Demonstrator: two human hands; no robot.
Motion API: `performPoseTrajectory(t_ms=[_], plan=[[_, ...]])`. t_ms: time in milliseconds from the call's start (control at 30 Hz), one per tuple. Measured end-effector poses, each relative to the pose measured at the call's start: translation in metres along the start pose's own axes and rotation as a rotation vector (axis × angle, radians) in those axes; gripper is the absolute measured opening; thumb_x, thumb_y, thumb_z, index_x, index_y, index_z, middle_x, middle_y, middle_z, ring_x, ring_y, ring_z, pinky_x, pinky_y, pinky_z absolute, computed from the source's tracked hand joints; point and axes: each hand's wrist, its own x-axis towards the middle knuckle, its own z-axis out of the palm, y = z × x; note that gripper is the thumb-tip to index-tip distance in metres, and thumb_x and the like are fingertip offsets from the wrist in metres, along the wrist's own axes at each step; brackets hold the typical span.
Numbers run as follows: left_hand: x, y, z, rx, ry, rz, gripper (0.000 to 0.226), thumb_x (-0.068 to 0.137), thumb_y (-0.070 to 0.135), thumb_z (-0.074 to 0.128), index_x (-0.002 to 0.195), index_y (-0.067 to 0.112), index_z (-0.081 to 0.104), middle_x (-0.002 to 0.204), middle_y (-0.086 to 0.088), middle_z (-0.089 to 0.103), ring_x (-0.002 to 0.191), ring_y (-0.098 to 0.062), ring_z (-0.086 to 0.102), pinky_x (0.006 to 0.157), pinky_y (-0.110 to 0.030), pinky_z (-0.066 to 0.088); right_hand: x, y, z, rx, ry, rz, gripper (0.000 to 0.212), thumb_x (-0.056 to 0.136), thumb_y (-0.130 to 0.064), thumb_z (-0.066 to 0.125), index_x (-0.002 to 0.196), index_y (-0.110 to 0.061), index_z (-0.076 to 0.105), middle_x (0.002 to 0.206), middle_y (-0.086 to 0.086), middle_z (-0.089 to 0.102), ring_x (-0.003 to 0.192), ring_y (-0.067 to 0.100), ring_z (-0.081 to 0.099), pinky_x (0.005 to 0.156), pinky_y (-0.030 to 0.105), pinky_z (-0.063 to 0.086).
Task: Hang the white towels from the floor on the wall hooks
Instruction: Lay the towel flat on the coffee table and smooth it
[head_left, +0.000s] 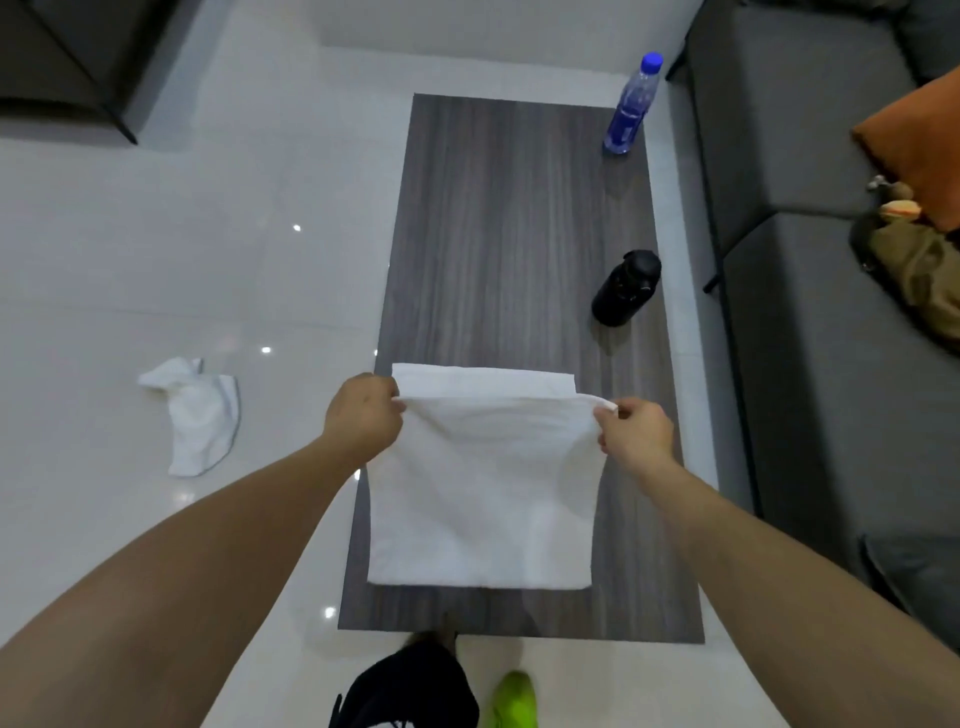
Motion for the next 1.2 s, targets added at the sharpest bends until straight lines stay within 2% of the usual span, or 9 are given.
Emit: performPoseTrajectory(t_ms=[100,333,467,633,700,833,933,1033,1200], plan=[[0.035,0.003,0.006,-0.051,0.092,-0.003,0.025,0.092,0.023,0.056,0.112,0.01,0.062,0.105,-0.012,0.059,0.098,-0.034,0.058,0.077,-0.038,0.05,0.032,-0.016,0.013,-0.067,0.032,-0.042,0.041,0.091,-0.027,0.064,0.128,-0.011,0.061,0.114,0.007,0.068,0.111,0.028,0.061,0.095,0.034,0.047],[0.035,-0.016,0.069,-0.074,-0.064,-0.005,0.035,0.092,0.022,0.054,0.126,0.012,0.057,0.123,-0.01,0.057,0.111,-0.029,0.054,0.08,-0.035,0.045,0.032,0.025,0.077,-0.138,-0.127,0.066,0.038,0.092,-0.028,0.064,0.127,-0.014,0.061,0.114,0.006,0.068,0.093,0.018,0.06,0.071,0.016,0.041],[-0.001,-0.035,0.123,-0.084,-0.216,-0.011,0.037,0.095,0.023,0.052,0.13,0.016,0.056,0.13,-0.006,0.054,0.113,-0.026,0.054,0.084,-0.034,0.046,-0.003,0.071,0.124,-0.255,-0.285,0.071,0.036,0.092,-0.029,0.064,0.126,-0.018,0.061,0.114,0.005,0.069,0.097,0.019,0.063,0.077,0.02,0.043],[-0.059,-0.05,0.189,0.023,-0.353,0.099,0.039,0.096,0.026,0.052,0.134,0.018,0.053,0.142,-0.007,0.045,0.126,-0.026,0.044,0.099,-0.04,0.045,-0.041,0.119,0.178,-0.476,-0.491,-0.117,0.041,0.096,-0.027,0.057,0.136,-0.015,0.055,0.132,0.008,0.058,0.118,0.025,0.056,0.099,0.031,0.043],[-0.081,-0.055,0.21,-0.007,-0.281,-0.005,0.045,0.094,0.029,0.056,0.136,0.017,0.049,0.145,-0.01,0.041,0.128,-0.03,0.041,0.102,-0.043,0.043,-0.048,0.137,0.188,-0.442,-0.381,-0.132,0.044,0.096,-0.026,0.057,0.137,-0.012,0.053,0.136,0.011,0.053,0.125,0.028,0.049,0.106,0.033,0.037],[-0.096,-0.066,0.227,-0.137,-0.151,-0.399,0.064,0.09,0.034,0.062,0.143,0.014,0.033,0.144,-0.016,0.037,0.129,-0.036,0.038,0.104,-0.049,0.04,-0.032,0.165,0.173,-0.393,0.075,0.087,0.057,0.091,-0.033,0.062,0.141,-0.011,0.046,0.141,0.014,0.047,0.129,0.034,0.04,0.108,0.042,0.032],[-0.092,-0.073,0.228,-0.247,-0.119,-0.499,0.057,0.091,0.029,0.06,0.14,0.009,0.038,0.136,-0.017,0.048,0.122,-0.036,0.047,0.1,-0.045,0.041,-0.015,0.183,0.155,-0.33,0.07,0.265,0.058,0.09,-0.04,0.061,0.137,-0.011,0.047,0.133,0.014,0.056,0.122,0.036,0.048,0.102,0.046,0.043],[-0.091,-0.077,0.226,-0.4,-0.12,-0.595,0.047,0.092,0.028,0.059,0.133,0.007,0.048,0.124,-0.016,0.059,0.112,-0.035,0.057,0.093,-0.037,0.045,-0.013,0.194,0.15,-0.117,0.038,0.276,0.04,0.094,-0.036,0.059,0.124,-0.009,0.059,0.116,0.01,0.066,0.108,0.031,0.061,0.087,0.031,0.046],[-0.103,-0.088,0.225,-0.317,-0.169,-0.577,0.025,0.093,0.026,0.053,0.102,0.005,0.063,0.092,-0.008,0.061,0.088,-0.029,0.058,0.074,-0.029,0.041,-0.028,0.21,0.143,-0.07,0.091,0.391,0.027,0.092,-0.026,0.055,0.101,-0.003,0.066,0.099,0.014,0.068,0.095,0.036,0.063,0.076,0.033,0.046]])
